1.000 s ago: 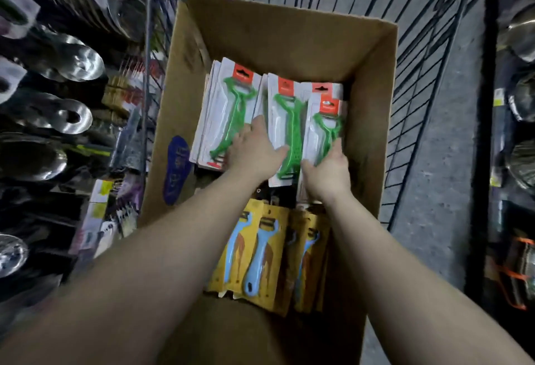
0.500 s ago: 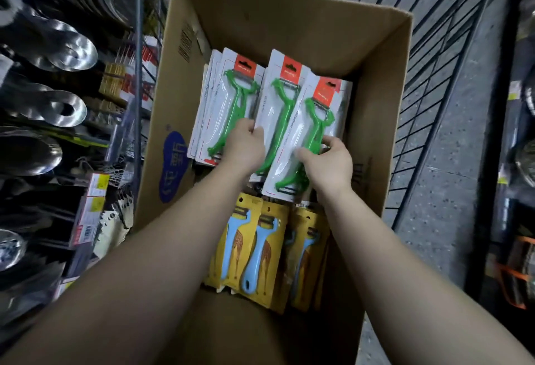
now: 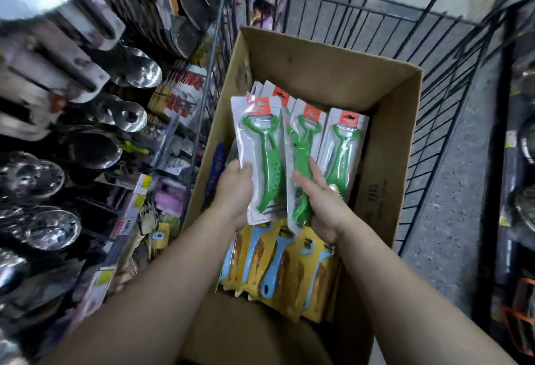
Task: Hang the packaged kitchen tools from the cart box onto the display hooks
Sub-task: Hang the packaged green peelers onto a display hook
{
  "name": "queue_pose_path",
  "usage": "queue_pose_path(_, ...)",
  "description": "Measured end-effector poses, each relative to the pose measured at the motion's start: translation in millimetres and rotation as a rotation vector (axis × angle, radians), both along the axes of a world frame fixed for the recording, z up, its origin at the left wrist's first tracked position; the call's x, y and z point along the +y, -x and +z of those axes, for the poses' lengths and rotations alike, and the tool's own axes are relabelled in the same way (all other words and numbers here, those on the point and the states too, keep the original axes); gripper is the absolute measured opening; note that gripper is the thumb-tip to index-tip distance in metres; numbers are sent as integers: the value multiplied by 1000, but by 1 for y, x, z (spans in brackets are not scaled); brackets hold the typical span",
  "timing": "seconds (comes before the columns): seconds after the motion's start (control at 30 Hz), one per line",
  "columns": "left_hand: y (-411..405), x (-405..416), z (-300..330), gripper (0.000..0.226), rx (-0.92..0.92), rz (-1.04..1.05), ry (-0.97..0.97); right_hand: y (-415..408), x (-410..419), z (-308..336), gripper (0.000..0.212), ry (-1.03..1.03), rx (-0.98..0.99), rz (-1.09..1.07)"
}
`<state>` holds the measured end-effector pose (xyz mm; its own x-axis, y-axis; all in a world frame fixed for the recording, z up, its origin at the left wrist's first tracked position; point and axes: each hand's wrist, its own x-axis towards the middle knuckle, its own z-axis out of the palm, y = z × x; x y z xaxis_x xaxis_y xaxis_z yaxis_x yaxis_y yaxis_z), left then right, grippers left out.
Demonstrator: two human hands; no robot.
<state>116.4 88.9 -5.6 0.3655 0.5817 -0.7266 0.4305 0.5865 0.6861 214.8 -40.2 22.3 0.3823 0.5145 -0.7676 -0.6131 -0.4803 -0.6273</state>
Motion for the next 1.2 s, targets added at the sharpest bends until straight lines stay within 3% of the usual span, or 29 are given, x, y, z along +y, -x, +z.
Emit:
queue_pose_path(0.1,19,4,4,50,-48,49,106,17,2,5,68,7,-51,-3)
queue_pose_path(0.2,38,2,5,93,-124,1,217,34,-2,6,67,9,-144,-17)
queue_pose_path(0.3,53,-3,23,85,-145,-82,149,45,-7,11,63,-11,-195,-47)
queue_pose_path(0.37,64,-7,36,92,-105,-106,106,50,-10,18,73,-16,-211,-70)
queue_pose_path(0.43,75,-9,44,76,-79,-102,91,51,-16,21,92,-4,-159,-98)
queue_pose_path(0.5,90,-11,50,41,-66,-97,74,53,-22,25,89,-17,-76,-72)
queue_pose_path(0.6,113,-16,60,17,-75,-95,40,59,-31,32,89,-41,-56,-12)
queue_pose_path(0.8,154,-45,76,35,-113,-49,3,76,-59,48,86,-131,-41,90)
queue_pose_path(0.9,173,-74,86,25,-116,-27,-39,85,-79,63,42,-164,-76,158)
queue_pose_path(0.93,179,-85,89,22,-122,-14,-53,88,-87,66,40,-164,-99,174)
queue_pose_path(1.03,196,-118,100,19,-145,36,-99,97,-109,73,55,-185,-189,265)
queue_pose_path(1.1,212,-139,107,19,-146,103,-117,106,-120,81,50,-220,-218,321)
queue_pose_path(1.2,240,-167,115,22,-147,177,-150,126,-131,96,62,-253,-248,437)
